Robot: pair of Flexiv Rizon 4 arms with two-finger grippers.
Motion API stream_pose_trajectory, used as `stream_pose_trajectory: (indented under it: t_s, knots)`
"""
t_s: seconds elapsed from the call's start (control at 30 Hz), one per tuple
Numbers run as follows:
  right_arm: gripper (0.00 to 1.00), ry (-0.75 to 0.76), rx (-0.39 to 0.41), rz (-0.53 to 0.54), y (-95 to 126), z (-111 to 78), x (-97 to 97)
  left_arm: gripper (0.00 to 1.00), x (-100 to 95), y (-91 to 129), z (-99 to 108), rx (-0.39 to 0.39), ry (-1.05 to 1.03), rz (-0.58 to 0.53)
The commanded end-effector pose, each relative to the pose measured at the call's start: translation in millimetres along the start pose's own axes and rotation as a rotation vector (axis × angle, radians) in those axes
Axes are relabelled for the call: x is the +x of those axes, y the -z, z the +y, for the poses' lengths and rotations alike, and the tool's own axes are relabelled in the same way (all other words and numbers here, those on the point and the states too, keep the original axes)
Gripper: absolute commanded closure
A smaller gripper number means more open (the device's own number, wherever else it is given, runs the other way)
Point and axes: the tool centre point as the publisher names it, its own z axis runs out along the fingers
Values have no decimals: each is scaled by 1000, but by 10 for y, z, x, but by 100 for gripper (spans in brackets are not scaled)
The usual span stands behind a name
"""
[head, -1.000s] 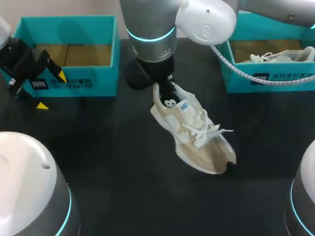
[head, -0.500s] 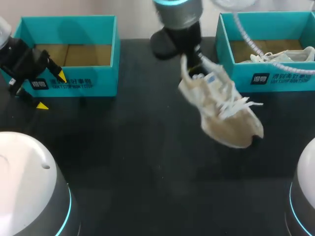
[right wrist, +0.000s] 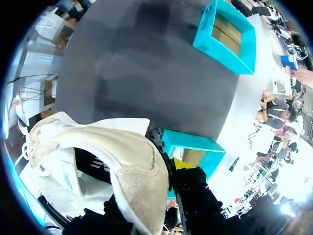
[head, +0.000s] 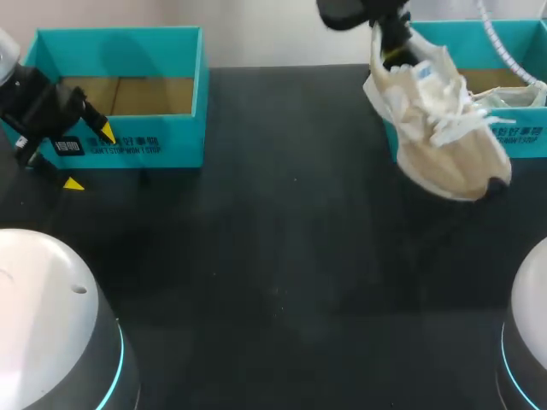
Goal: Take the shoe out of the shoebox, open the shoe tongue, remove and reinsert the insole, then place the shoe into the shoebox
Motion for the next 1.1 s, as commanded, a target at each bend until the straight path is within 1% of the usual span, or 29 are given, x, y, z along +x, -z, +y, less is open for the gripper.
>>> stream_pose_trajectory:
  t_s: [0.03,0.5,0.53,0.6,0.63,0.73,0.8,0.83,0.87,0.93,0.97,1.03,1.07,1.1]
  knots:
    - [100,2,-5,5,51,-61,-11,0,5,4,-5,-4,0,1]
    - [100,2,-5,5,51,-61,-11,0,5,4,-5,-4,0,1]
    - [100,-10,-41,0,-1,-131,-65,0,5,4,-5,-4,0,1]
    - [100,-44,-26,26,-106,-318,-199,0,5,4,-5,-4,0,1]
    - [100,-61,-35,16,-130,-426,-261,0,5,4,-5,-4,0,1]
    - [100,-91,-30,18,-208,-776,-477,0,5,4,-5,-4,0,1]
    - [100,-97,-8,18,-273,-988,-628,0,5,4,-5,-4,0,1]
    - [100,-105,-25,2,-302,-1096,-701,0,5,4,-5,-4,0,1]
    - [100,-103,-1,4,-336,-1184,-772,0,5,4,-5,-4,0,1]
    - [100,-99,-15,-9,-406,-1361,-923,0,5,4,-5,-4,0,1]
    - [100,-96,6,-10,-447,-1440,-999,0,5,4,-5,-4,0,1]
    - [100,-65,-18,-16,-535,-1606,-1174,0,5,4,-5,-4,0,1]
    - [100,-57,7,-1,-594,-1663,-1254,0,5,4,-5,-4,0,1]
    - [100,-66,-21,8,-644,-1711,-1311,0,5,4,-5,-4,0,1]
